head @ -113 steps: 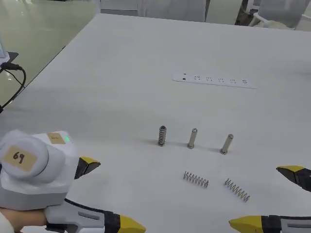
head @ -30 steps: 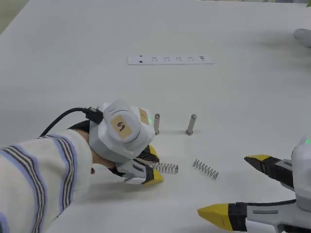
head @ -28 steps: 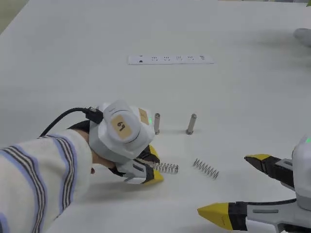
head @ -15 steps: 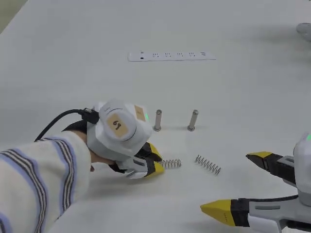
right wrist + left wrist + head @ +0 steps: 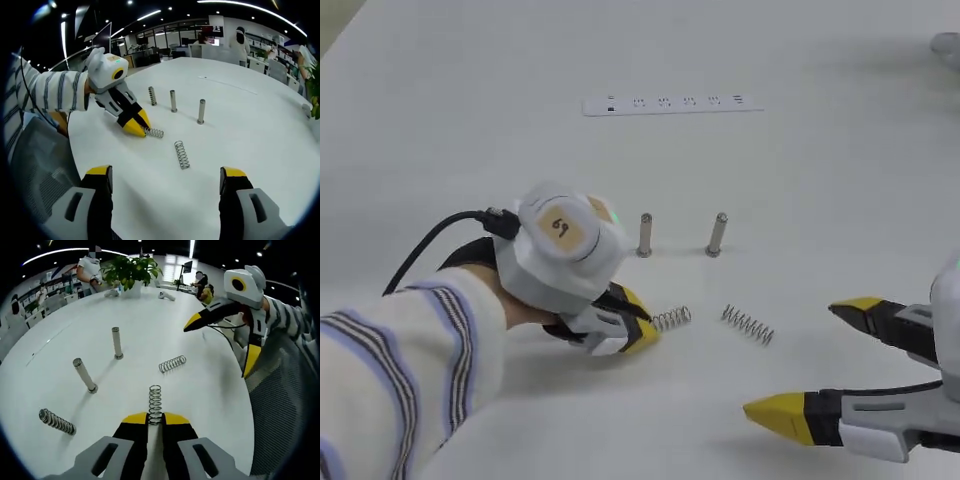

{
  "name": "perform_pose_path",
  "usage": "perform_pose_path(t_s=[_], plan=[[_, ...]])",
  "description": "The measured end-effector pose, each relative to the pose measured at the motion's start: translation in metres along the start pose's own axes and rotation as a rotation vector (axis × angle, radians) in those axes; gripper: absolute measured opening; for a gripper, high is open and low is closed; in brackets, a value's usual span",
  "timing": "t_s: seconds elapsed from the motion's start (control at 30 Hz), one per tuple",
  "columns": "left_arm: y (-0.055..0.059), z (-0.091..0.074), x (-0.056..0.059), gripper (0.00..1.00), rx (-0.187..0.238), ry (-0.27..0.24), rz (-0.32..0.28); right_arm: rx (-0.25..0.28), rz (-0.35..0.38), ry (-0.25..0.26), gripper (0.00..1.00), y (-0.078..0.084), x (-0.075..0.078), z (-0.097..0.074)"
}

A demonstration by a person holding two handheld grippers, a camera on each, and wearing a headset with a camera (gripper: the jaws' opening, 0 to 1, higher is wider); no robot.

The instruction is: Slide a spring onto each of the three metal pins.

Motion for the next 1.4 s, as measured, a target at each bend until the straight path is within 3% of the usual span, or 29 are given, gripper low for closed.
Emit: perform_pose_path(t_s=[0.3, 0.6, 0.8, 1.17, 1.4], plan=[[0.001, -0.001, 0.005, 0.02, 0.012, -0.017, -0.003, 0.009, -0.014, -0.002, 0.87, -0.003, -0.001, -0.002], [0.002, -0.007, 0.006, 0.02, 0.039, -0.031, -0.023, -0.028, -0.121, -0.064, 0.85, -0.013, 0.001, -0.003], [0.000, -0.017, 0.005, 0.02, 0.055, -0.033, -0.013, -0.022, -0.158, -0.116, 0.85, -0.021, 0.001, -0.003], [-0.003, -0.042, 0.014, 0.02, 0.067, -0.026, 0.011, -0.016, -0.215, -0.203, 0.80, -0.029, -0.003, 0.001], [-0.008, -0.054, 0.024, 0.02, 0.074, 0.007, 0.054, 0.036, -0.282, -0.313, 0.75, -0.039, -0.013, 0.006]])
Point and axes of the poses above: the centre of the closed fingertips' face, and the gripper's own axes: z roughly forward along the fingers, x roughly to its right, y roughly out of its underside, the point moved 9 cm from there along -z, roughly backward along the fingers, and after that the axes turned 2 degrees about -y, right-handed, at the moved point
